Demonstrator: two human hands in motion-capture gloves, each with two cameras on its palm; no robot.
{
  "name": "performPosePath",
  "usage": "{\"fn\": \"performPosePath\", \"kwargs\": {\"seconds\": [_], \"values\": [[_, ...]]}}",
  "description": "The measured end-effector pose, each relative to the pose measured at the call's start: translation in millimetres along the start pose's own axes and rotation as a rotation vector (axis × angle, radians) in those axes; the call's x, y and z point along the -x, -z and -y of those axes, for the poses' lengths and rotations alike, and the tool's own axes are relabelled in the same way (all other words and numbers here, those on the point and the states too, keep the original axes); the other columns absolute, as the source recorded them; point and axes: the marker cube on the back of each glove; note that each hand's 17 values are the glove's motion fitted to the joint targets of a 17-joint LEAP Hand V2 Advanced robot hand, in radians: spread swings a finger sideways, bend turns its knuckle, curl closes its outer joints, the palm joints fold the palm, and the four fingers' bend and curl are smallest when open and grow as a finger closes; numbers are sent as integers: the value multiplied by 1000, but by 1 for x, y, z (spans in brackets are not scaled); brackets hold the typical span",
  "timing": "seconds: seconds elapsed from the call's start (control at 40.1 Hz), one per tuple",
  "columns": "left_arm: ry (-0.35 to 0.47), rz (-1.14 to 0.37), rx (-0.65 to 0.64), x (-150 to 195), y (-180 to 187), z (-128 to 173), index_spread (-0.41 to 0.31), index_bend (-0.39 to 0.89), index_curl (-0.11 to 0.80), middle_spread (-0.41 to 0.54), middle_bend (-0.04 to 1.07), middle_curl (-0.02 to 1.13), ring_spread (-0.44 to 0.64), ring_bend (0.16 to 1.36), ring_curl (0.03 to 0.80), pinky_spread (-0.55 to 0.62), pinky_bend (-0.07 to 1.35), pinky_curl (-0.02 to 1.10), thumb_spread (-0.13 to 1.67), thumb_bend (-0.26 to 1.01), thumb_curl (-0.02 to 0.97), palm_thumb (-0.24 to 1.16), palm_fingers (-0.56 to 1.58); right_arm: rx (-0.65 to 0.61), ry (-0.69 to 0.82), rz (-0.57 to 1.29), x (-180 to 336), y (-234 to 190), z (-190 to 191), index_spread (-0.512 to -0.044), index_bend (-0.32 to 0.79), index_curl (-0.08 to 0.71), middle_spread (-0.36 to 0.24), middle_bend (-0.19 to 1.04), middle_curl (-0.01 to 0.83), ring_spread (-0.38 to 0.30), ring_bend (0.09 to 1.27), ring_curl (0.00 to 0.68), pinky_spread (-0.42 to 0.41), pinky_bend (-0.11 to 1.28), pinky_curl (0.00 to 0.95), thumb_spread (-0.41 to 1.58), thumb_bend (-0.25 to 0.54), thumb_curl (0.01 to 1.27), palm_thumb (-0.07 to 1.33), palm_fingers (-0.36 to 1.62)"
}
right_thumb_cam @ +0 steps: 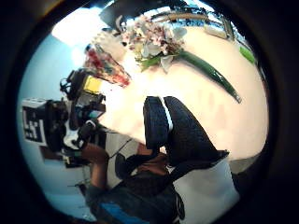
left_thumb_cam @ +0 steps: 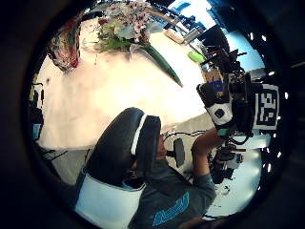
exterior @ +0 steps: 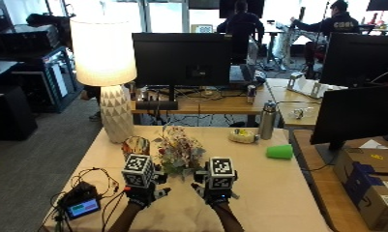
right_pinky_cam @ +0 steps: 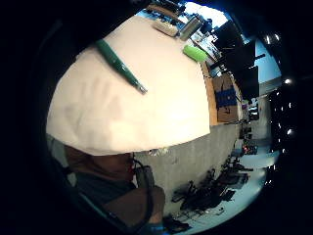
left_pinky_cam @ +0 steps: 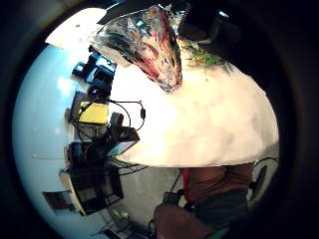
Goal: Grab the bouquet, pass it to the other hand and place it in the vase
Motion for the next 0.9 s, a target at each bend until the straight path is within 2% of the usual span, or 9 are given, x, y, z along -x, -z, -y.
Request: {"fn": "performPosePath", "kwargs": {"seconds": [0.125,0.299,0.698,0.897], "values": [[-17,17,-10,12,-15,13,13,61,22,101,207,110,240,497,146,268,506,169,638,54,72,139,319,7,-1,-9,0,0,-1,-253,134,74,64,201,86,140,224,61,239,490,163,705,209,96,352,180],[-25,9,-32,16,-23,22,17,90,52,129,223,172,315,555,195,342,550,226,855,18,119,144,266,2,-3,-6,2,0,0,-319,138,120,82,207,145,195,242,99,305,518,218,969,187,139,375,144],[-26,11,-27,15,-22,21,19,109,112,152,241,253,364,606,236,386,583,281,1006,-22,195,146,214,-11,1,-17,-7,2,6,-358,136,183,93,209,232,234,267,153,344,534,278,1164,103,206,403,101],[-30,12,-27,14,-17,18,19,111,133,155,243,278,365,618,248,390,590,296,1024,-24,218,140,201,-61,-9,-7,-54,-34,47,-352,95,181,97,190,255,243,302,183,349,583,312,1168,43,224,392,28]]}}
